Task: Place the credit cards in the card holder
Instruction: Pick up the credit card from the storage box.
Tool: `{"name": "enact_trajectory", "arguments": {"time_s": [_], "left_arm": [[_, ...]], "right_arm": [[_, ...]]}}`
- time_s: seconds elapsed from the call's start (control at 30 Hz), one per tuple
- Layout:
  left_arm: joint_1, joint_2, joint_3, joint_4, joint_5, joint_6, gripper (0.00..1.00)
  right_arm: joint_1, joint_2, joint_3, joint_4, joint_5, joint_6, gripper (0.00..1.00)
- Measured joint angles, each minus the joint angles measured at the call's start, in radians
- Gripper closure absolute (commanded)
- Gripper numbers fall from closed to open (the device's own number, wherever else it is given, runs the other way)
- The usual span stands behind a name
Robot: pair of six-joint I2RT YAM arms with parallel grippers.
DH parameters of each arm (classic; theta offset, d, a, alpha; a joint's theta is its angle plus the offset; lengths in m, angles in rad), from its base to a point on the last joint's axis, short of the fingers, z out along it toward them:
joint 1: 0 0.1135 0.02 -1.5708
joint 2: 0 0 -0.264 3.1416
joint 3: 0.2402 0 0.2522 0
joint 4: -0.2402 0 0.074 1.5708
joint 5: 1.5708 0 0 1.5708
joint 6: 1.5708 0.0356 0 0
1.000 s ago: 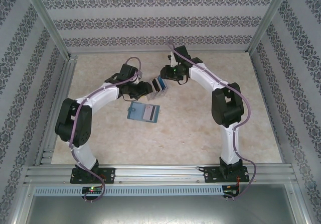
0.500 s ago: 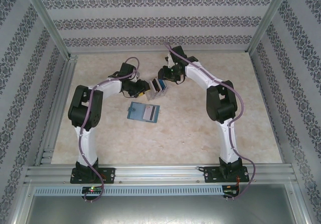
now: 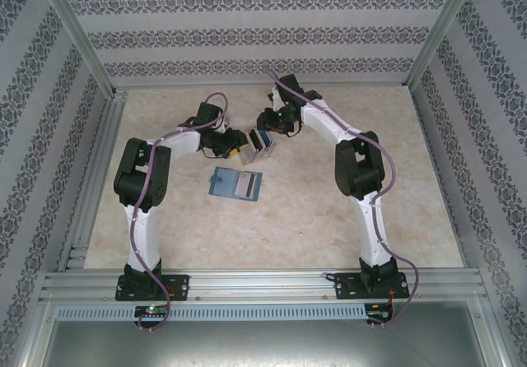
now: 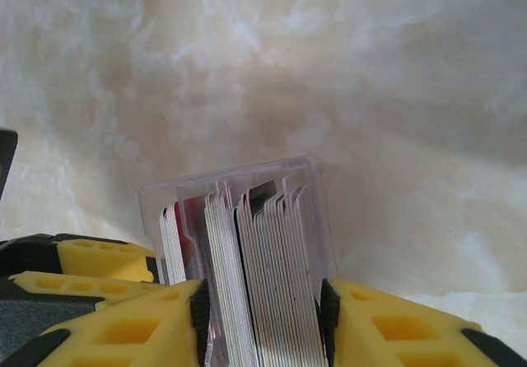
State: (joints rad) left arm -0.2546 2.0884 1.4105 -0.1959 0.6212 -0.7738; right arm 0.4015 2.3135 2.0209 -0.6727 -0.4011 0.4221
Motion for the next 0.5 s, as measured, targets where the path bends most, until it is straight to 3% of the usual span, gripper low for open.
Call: {"name": "enact_trajectory", "arguments": {"time_s": [0.5], "left_arm": [[-0.001, 0.000, 0.000, 0.002, 0.000, -0.013, 0.56]], "right_arm": [[0.014, -0.041, -0.007, -0.013, -0.001, -0.008, 0.57]]}}
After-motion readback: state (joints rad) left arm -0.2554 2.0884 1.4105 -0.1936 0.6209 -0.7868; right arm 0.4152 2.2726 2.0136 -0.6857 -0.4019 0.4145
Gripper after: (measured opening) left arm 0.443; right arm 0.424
